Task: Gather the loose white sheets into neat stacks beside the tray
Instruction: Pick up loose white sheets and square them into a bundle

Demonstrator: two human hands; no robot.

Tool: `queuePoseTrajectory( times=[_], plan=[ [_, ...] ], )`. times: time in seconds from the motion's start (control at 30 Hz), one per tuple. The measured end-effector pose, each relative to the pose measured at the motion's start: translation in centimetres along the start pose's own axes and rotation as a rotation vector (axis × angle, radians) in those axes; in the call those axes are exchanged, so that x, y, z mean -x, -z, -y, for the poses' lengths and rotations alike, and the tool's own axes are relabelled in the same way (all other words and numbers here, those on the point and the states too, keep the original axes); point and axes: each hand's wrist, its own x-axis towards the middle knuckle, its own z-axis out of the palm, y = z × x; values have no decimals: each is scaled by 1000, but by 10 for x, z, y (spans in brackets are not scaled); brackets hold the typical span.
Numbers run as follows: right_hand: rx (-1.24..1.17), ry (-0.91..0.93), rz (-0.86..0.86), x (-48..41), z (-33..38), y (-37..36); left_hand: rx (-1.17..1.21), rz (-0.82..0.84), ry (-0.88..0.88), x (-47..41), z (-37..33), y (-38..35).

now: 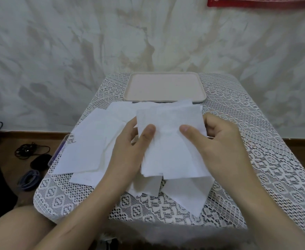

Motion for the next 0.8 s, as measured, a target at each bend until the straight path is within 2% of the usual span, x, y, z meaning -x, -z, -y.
queuePoseTrajectory(
  times=[0.13,0.43,0.67,0.8],
  plan=[
    [-35,-62,26,0,-7,-8,14,45,31,-1,-2,3],
    [-34,-73,85,-3,-9,-4,44,166,71,-1,-5,13],
    [59,-31,41,-5,-6,9,44,150,92,-2,-5,13],
    [71,-95,109,-2,1,17,34,163,80,1,-7,11]
  ],
)
